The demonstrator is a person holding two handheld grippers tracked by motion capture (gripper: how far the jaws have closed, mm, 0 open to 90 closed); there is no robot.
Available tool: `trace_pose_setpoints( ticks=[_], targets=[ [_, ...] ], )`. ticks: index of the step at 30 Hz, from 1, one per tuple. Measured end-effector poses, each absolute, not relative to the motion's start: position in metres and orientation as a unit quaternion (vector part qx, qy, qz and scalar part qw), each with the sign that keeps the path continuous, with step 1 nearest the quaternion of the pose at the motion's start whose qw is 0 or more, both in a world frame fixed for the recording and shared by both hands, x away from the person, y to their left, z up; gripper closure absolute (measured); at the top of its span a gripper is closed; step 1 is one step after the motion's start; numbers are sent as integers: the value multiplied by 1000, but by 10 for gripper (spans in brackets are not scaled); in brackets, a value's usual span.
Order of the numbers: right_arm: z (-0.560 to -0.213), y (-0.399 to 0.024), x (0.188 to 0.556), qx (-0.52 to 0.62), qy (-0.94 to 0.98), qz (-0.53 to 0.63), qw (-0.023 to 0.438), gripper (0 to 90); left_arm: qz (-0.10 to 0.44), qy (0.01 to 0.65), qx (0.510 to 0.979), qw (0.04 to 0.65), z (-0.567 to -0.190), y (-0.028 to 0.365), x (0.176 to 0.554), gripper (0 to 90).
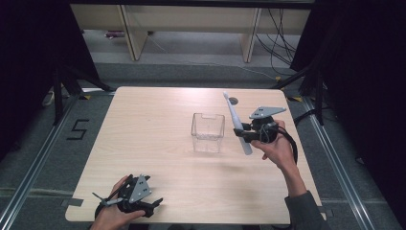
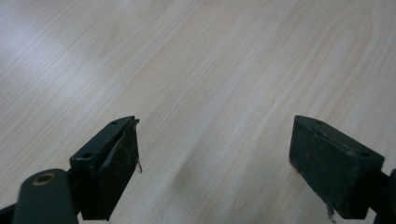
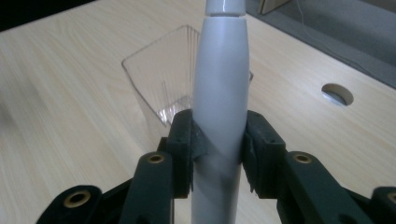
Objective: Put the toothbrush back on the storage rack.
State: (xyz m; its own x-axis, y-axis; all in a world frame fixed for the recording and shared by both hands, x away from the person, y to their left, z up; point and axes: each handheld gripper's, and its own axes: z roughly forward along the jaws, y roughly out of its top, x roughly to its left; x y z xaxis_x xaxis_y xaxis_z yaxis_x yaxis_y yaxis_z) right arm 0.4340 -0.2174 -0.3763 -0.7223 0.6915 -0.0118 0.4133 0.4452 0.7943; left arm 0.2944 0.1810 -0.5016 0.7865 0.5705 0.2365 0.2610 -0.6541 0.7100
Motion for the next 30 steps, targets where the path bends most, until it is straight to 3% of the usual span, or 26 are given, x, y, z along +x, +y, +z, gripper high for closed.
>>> trace_pose_setpoints(
  ticks=[30],
  targets=[
    [-344,-168,473,318,793,488,177,670,226,234,881,343,-501,181,294,153]
  ],
)
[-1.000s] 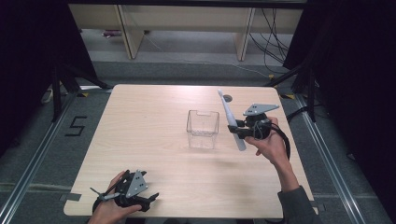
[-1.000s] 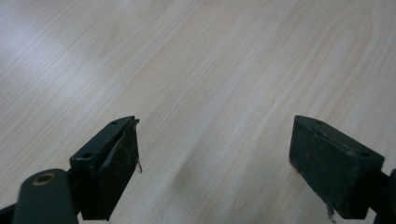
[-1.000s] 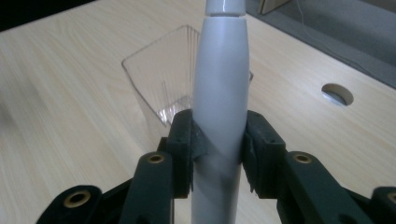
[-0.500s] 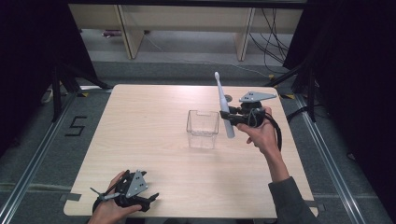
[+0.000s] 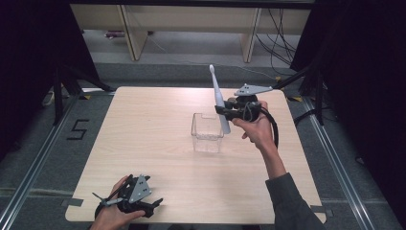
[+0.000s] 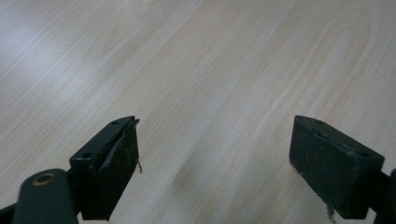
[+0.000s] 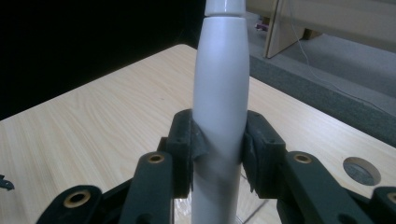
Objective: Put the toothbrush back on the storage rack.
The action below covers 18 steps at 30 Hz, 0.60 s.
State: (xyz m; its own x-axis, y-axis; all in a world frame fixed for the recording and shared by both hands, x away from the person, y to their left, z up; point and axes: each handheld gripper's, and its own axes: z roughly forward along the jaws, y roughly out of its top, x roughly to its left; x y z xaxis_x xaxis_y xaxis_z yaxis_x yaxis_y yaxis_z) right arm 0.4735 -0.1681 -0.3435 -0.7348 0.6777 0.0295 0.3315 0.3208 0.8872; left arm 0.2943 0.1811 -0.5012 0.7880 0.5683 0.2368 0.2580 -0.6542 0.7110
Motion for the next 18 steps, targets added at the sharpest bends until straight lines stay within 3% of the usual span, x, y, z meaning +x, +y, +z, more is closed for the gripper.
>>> trace_pose_setpoints(
  ticks=[18],
  targets=[
    [-361,-135,495,327,807,465,157,670,225,229,887,332,-499,182,294,153]
  ],
)
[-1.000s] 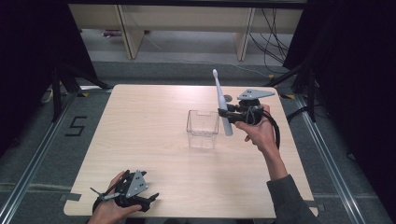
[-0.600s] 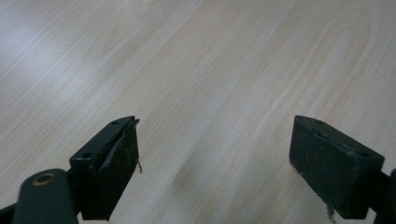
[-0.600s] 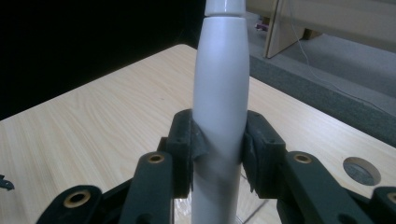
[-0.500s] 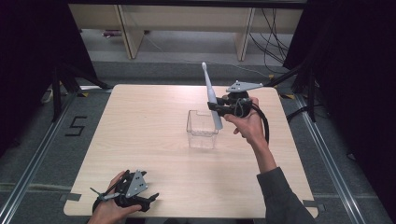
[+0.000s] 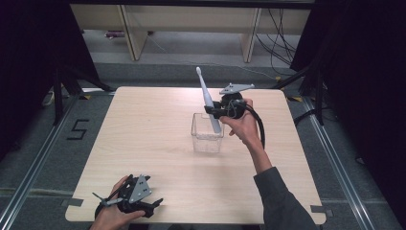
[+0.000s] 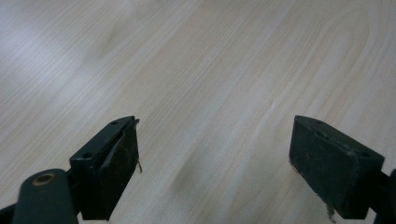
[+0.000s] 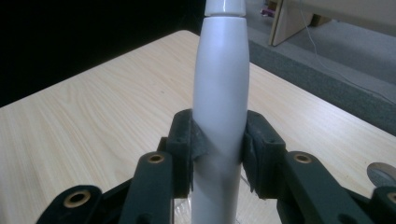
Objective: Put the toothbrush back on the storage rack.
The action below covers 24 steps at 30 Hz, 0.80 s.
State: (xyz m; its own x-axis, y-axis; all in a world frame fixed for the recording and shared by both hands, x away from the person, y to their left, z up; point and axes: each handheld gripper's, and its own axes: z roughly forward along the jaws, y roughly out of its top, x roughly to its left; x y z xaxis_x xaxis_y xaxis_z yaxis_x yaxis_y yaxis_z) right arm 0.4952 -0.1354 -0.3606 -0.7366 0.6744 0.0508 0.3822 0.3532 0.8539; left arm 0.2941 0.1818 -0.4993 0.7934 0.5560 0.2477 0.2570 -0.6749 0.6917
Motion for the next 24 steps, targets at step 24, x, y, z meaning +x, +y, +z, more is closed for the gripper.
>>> trace_pose_setpoints(
  ticks=[24],
  targets=[
    [-406,-114,513,338,842,398,132,670,226,228,887,332,-499,182,294,153]
  ],
)
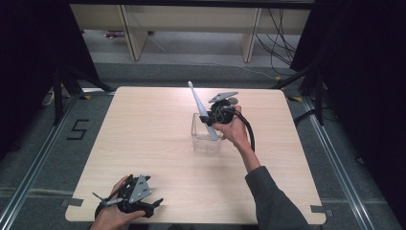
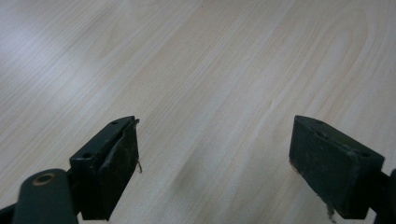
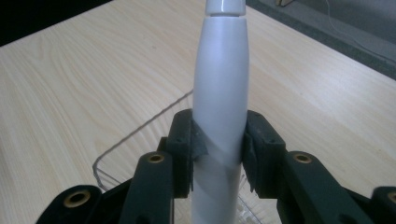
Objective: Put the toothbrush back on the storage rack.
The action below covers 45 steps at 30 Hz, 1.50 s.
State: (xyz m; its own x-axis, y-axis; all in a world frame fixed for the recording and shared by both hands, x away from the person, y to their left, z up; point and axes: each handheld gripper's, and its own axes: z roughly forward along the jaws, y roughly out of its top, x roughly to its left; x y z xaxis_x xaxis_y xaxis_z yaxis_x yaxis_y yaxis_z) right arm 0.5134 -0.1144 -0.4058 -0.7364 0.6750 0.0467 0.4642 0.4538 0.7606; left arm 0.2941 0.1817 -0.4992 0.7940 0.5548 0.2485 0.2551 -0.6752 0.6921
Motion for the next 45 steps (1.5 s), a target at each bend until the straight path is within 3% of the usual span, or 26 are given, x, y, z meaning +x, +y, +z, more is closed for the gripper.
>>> trace_pose_setpoints(
  ticks=[45],
  targets=[
    [-430,-97,517,312,891,299,137,668,230,230,885,332,-500,181,294,153]
  ],
)
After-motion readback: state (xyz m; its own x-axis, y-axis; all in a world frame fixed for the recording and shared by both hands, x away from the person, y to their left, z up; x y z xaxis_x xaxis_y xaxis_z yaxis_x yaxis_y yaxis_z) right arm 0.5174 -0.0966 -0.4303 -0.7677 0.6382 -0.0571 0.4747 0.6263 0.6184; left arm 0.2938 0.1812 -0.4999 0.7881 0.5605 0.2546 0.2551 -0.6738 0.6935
